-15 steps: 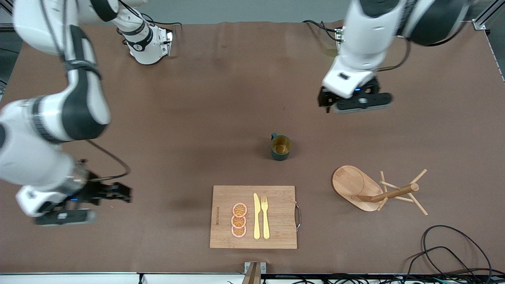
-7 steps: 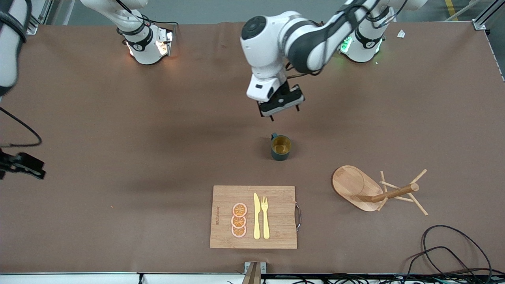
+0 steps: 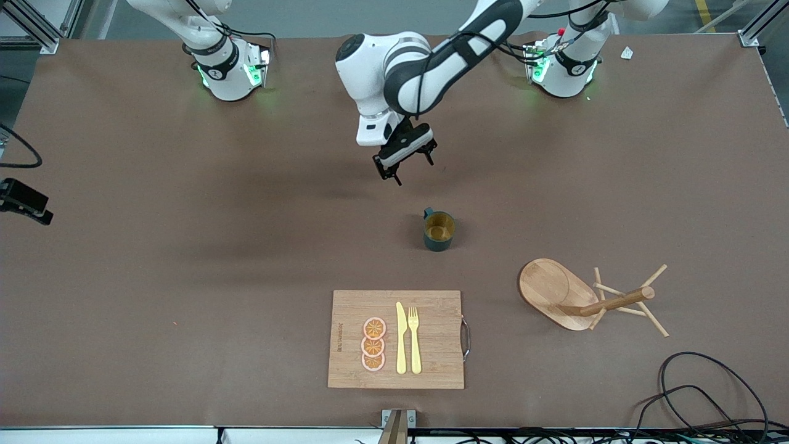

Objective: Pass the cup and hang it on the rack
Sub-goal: 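Grasp the teal mug by its handle with the left gripper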

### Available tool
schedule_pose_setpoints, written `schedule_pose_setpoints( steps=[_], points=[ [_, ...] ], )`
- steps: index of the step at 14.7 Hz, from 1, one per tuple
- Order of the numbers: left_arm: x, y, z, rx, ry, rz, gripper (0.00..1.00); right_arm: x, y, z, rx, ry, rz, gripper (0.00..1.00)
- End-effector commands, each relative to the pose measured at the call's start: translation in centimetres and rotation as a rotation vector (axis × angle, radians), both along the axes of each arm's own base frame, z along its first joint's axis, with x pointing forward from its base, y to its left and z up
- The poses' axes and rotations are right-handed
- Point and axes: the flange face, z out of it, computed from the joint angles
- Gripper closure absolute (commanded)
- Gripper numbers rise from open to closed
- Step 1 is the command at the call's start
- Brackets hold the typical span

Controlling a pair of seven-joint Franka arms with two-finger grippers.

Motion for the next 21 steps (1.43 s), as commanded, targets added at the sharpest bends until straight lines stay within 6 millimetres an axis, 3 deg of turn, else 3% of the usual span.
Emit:
schedule_pose_setpoints(
  steps=[1, 3, 5, 7, 12, 17, 21],
  points=[
    [-1.6, 0.7, -2.2, -0.006, -0.167, 0.078, 0.00, -2.0, 0.4, 0.3, 0.023, -0.026, 0.006, 0.00],
    [-3.5, 1.1, -4.1, -0.007, -0.250, 0.091, 0.00, -3.0, 0.1, 0.8, 0.040, -0.098, -0.001, 0.00],
    [-3.8, 1.4, -4.9, -0.010, -0.278, 0.103, 0.00, -3.7, 0.6, 0.5, 0.042, -0.094, -0.001, 0.00],
    [-4.5, 0.9, -6.9, 0.004, -0.309, 0.050, 0.00, -3.9, 0.8, 0.6, 0.042, -0.079, 0.003, 0.00],
    [-4.3, 1.2, -11.6, 0.059, -0.379, -0.063, 0.00, -4.4, 0.6, 0.8, 0.042, -0.026, -0.004, 0.00],
    [-4.2, 1.4, -12.4, 0.119, -0.386, -0.110, 0.04, -4.4, 0.8, 1.2, 0.038, -0.034, 0.001, 0.00],
    [-2.9, 1.9, -13.6, 0.139, -0.413, -0.129, 0.17, -4.4, 0.9, 1.2, 0.038, -0.032, 0.004, 0.00]
  ],
)
